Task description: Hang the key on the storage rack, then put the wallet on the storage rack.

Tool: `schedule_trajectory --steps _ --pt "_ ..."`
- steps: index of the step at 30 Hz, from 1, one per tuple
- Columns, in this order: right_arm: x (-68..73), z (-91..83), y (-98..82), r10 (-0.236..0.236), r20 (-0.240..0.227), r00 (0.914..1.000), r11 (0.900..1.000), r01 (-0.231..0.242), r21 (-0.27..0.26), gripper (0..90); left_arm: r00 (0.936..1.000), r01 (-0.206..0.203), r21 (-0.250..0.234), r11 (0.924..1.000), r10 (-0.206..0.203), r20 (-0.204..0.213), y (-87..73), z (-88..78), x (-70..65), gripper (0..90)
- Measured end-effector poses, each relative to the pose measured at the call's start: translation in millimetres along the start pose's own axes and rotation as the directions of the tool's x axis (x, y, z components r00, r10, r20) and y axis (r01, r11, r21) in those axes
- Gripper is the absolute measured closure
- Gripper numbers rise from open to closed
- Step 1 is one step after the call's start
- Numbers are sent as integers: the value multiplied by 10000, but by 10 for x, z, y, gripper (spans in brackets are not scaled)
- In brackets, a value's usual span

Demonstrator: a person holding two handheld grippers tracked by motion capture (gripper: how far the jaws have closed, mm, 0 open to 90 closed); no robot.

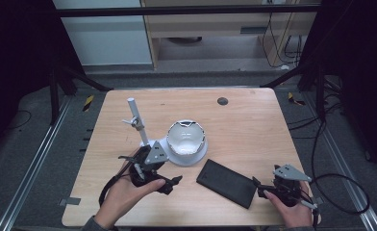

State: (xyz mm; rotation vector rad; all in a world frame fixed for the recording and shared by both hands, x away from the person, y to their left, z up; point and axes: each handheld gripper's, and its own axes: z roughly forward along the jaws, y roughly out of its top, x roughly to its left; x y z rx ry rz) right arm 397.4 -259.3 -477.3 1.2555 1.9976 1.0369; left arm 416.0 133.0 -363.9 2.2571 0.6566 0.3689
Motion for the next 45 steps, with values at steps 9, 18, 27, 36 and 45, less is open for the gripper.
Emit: schedule_trajectory --steps 9,18,27,36,45 --pt "227 -20 20 -540 -686 9962 9985 541 -1 74 9951 270 -313 9991 -239 963 -191 508 -156 159" --pt "466 17 10 -1140 -1497 9821 9929 1178 168 55 9886 461 -404 9981 -398 1450 -337 880 -168 156" --pt "543 26 5 -1272 -1687 9774 9908 1330 233 68 9864 210 -7 9998 -206 1628 -408 1074 -220 165" --pt "547 35 5 -1331 -1736 9758 9902 1384 182 77 9826 -40 788 9969 -106 1852 -469 1217 -249 216" --pt "541 27 10 -1254 -1759 9764 9914 1301 154 78 9789 -83 1339 9910 -192 2032 -458 1305 -261 256"
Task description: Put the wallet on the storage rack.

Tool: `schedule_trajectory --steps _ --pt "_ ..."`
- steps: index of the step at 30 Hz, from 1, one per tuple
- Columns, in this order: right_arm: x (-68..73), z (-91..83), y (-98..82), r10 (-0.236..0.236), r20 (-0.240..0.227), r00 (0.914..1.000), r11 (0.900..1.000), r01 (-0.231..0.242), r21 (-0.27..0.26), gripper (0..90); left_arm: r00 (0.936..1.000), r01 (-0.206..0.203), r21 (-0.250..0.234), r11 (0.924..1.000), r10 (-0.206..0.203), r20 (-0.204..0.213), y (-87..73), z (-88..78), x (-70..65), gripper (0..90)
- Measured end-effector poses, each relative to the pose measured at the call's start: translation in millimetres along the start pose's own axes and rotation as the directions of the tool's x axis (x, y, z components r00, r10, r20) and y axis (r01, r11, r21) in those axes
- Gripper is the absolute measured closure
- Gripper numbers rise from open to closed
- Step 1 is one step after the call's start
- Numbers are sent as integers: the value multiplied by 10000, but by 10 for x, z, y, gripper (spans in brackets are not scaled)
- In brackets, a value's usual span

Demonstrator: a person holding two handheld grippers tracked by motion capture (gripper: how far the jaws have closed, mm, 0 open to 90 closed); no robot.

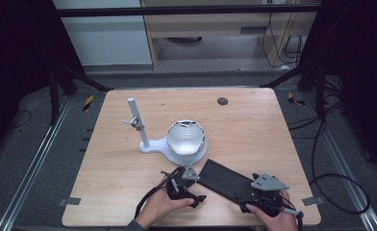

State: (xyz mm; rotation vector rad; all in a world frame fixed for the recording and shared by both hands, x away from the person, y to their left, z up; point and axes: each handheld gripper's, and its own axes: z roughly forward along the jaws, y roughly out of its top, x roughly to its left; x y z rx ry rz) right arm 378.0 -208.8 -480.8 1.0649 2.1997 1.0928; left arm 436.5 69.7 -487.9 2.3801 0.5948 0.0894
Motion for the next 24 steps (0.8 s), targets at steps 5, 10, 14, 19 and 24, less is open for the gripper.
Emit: schedule_trajectory --steps 5,10,14,19,24 --pt "1 0 2 30 -10 10000 10000 -30 1 78 9999 123 97 9999 -124 52 21 21 20 255" --pt "-3 -6 7 34 -7 10000 10000 -34 -54 78 9990 305 132 9994 -309 316 30 42 52 254" --pt "-6 -17 14 9 0 10000 9999 -9 -110 81 9984 400 60 9992 -402 395 32 34 61 258" --pt "5 -21 24 -48 -60 10000 9999 47 -119 84 9963 546 -317 9980 -523 689 47 8 64 288" --pt "63 -18 57 -409 -176 9990 9991 411 77 91 9975 500 -667 9965 -465 536 72 -11 79 335"
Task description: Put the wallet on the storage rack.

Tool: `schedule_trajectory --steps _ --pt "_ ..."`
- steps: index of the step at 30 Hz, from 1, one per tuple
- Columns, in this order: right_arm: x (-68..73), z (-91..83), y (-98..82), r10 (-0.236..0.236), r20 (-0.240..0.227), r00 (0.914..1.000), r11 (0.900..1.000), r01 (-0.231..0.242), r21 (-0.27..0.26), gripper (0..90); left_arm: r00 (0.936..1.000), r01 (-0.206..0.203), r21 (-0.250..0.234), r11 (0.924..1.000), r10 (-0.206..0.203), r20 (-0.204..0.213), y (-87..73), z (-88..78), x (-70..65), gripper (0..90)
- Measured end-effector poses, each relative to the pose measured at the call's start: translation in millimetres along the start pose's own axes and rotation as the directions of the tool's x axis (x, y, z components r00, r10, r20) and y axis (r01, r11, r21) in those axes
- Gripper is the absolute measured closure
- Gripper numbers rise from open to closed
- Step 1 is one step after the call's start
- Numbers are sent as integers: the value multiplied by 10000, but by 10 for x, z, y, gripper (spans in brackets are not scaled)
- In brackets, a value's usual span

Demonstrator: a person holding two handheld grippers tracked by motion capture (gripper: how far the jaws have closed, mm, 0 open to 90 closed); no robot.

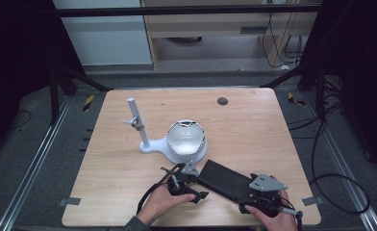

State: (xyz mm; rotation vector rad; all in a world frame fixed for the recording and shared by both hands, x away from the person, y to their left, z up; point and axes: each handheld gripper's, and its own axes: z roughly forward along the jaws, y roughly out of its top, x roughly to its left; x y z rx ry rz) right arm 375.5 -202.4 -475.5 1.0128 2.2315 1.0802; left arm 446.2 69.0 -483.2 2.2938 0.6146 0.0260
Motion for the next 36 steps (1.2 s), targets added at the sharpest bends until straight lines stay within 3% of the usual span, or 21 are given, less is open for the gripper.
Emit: schedule_trajectory --steps 4,6,13,25,36 --pt "68 19 64 -503 -133 9986 9986 506 173 100 10000 -31 -72 10000 31 15 32 -2 26 404" --pt "104 30 99 -753 -156 9970 9965 757 340 103 9999 118 -326 9994 -119 -31 76 -14 33 449" --pt "204 88 185 -1505 -396 9878 9842 1535 885 138 9996 216 -548 9983 -226 -186 119 -60 75 572" --pt "208 202 295 -2063 -101 9784 9640 2050 1693 195 9988 311 -683 9972 -336 -355 167 -73 97 607" --pt "191 335 460 -2391 -294 9705 9424 2393 2339 314 9985 266 -797 9965 -304 -464 216 -86 98 615"
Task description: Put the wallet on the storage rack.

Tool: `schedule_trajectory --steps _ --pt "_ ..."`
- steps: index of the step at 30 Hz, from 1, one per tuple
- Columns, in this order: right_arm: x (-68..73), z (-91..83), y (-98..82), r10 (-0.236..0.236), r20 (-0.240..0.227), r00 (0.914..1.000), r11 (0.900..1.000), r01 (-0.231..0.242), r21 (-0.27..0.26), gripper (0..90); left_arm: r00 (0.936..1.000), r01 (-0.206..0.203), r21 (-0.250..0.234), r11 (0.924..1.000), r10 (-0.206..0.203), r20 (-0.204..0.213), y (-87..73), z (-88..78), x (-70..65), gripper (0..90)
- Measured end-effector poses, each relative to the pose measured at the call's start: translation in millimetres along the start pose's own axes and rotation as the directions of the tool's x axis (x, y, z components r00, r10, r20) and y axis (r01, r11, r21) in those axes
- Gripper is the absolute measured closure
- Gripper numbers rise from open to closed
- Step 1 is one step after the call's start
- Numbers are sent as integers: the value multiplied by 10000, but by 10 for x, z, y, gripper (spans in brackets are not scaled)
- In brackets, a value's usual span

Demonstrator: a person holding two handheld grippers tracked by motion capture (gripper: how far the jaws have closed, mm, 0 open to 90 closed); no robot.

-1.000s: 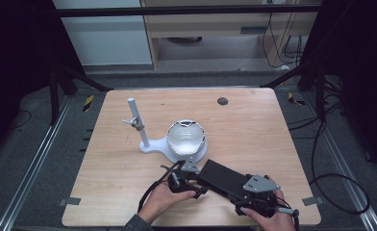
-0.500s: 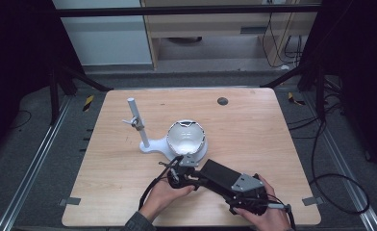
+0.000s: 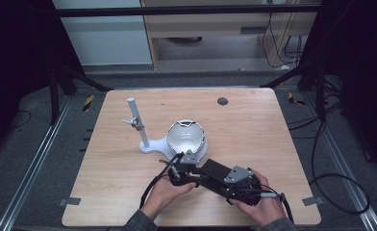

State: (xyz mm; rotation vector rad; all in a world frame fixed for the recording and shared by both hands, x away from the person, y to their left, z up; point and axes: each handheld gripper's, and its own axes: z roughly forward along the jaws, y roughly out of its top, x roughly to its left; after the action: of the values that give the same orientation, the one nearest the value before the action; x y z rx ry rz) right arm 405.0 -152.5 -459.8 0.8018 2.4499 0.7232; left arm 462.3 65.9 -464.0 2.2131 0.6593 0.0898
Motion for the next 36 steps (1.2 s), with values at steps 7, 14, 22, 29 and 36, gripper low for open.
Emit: schedule_trajectory --steps 7,14,22,29,36 --pt "4 59 68 -122 15 9999 9995 121 306 364 9999 101 -157 9998 -101 10 25 -18 -9 607" --pt "13 120 80 -312 213 9993 9981 300 530 467 9999 154 -306 9994 -152 77 44 -33 -20 595" --pt "-22 28 110 -880 995 9911 9960 862 222 764 9992 -80 -216 9997 72 -391 -15 -118 -28 493" --pt "-103 -41 126 -1019 1240 9870 9947 1032 -41 837 9982 1 -347 9994 -22 -603 -50 -165 15 445" --pt "-135 -102 111 -991 1287 9867 9947 1020 -160 840 9977 -119 -237 9996 103 -674 -62 -155 8 372"
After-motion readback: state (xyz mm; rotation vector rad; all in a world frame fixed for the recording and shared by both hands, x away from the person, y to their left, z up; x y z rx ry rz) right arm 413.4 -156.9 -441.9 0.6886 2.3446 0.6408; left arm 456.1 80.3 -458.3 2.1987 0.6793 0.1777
